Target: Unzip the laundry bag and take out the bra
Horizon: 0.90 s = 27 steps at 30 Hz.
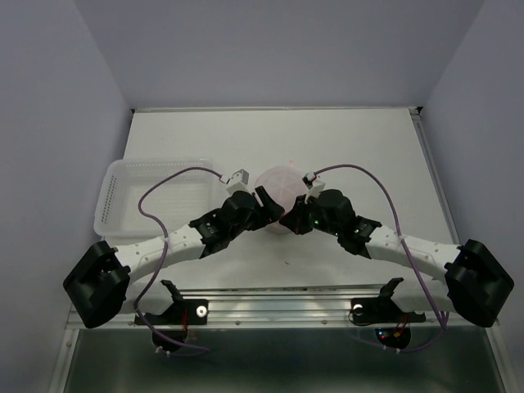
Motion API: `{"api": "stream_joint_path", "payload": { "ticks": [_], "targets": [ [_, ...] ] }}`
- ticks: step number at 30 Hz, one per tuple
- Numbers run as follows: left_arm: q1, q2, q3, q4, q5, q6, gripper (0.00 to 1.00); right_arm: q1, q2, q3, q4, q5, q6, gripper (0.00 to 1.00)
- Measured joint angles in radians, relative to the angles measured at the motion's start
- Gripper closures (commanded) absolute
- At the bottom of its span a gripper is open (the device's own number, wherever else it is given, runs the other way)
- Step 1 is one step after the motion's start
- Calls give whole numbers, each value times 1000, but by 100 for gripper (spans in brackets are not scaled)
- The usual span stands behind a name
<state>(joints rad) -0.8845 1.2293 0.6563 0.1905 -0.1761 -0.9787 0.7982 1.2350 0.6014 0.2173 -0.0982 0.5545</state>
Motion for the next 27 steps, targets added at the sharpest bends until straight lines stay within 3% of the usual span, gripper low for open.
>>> {"api": "stream_joint_path", "payload": {
  "ticks": [2,3,5,6,15,27],
  "targets": [
    [0,21,4,1,-5,-2,61,0,-1,0,1,0,1,99],
    [0,31,8,3,-6,-2,80,0,-1,0,1,0,1,99],
    [0,39,16,8,-9,-4,97,0,-3,-1,-1,2,0,99],
    [-1,39,20,11,-10,-4,100,0,-6,-3,-2,4,0,99],
    [6,33,46,22,-20,36,100,0,-151,-32,-106,117,-53,99],
    [169,26,50,3,57,214,100,-1,-273,-76,-214,192,-110,99]
  ]
}}
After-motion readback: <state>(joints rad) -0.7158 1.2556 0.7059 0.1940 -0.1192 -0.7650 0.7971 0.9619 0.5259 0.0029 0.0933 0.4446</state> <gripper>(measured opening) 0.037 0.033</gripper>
